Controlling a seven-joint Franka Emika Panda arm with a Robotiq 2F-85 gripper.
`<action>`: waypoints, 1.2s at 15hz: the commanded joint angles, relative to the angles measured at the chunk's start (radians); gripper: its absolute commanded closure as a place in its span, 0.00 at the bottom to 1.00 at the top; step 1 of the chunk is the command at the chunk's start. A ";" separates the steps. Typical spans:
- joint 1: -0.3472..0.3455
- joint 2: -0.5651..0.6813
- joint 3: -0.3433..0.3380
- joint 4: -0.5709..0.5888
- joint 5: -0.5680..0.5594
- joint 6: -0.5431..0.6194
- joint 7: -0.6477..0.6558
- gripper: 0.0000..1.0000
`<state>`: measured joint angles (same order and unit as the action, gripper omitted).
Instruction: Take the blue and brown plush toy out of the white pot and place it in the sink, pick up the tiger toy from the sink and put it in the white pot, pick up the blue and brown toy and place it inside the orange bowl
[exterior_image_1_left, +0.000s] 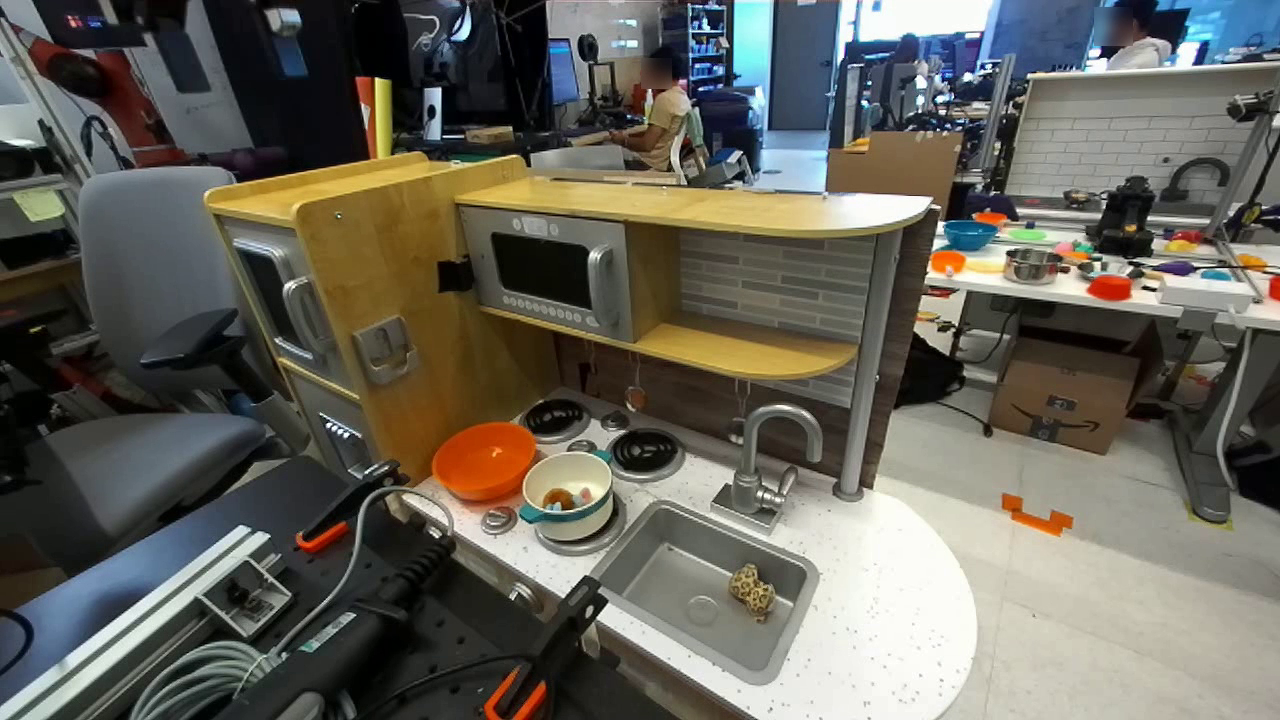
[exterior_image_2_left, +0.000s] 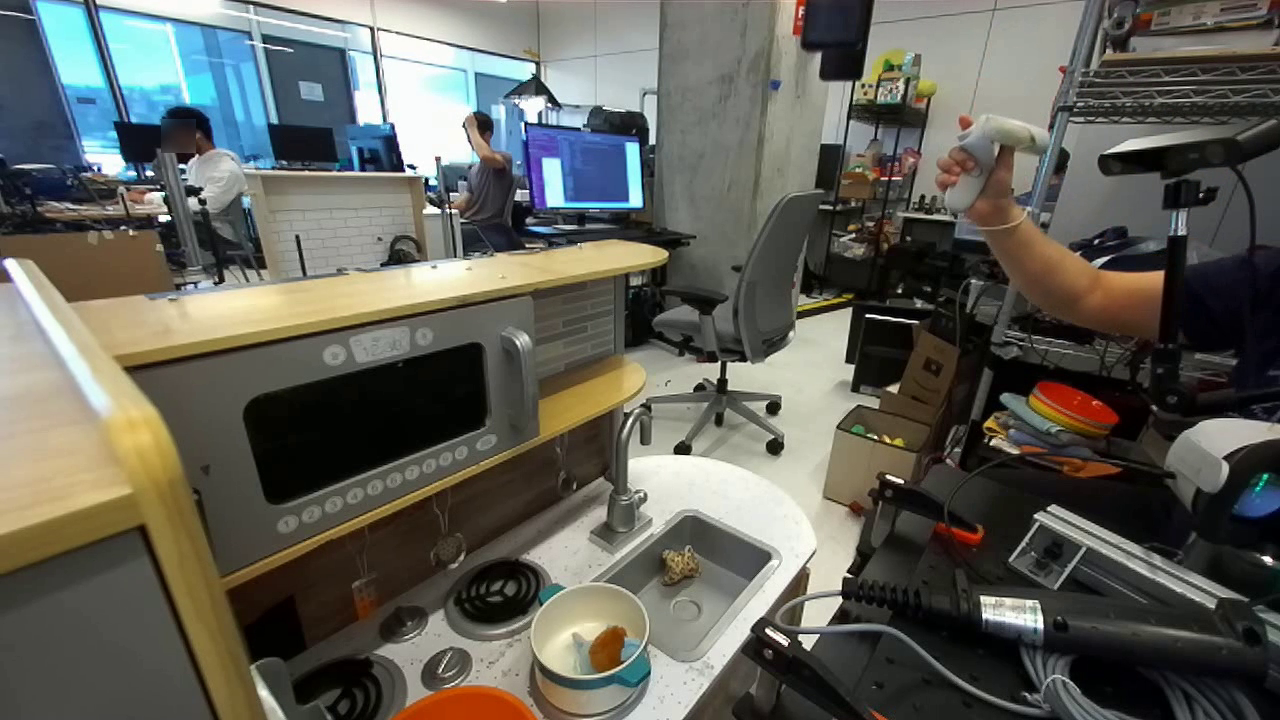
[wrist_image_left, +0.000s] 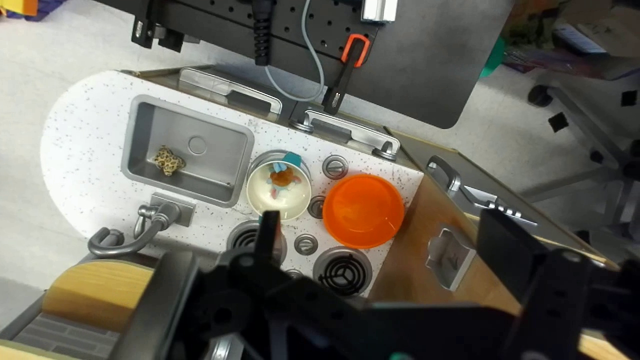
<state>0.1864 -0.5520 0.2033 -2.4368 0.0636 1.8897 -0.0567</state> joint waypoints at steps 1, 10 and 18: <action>0.018 0.064 -0.033 -0.059 -0.023 0.112 -0.096 0.00; -0.024 0.351 -0.065 -0.192 -0.163 0.458 -0.179 0.00; -0.066 0.705 -0.087 -0.112 -0.308 0.627 -0.161 0.00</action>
<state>0.1361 0.0011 0.1297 -2.6176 -0.1764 2.4652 -0.2279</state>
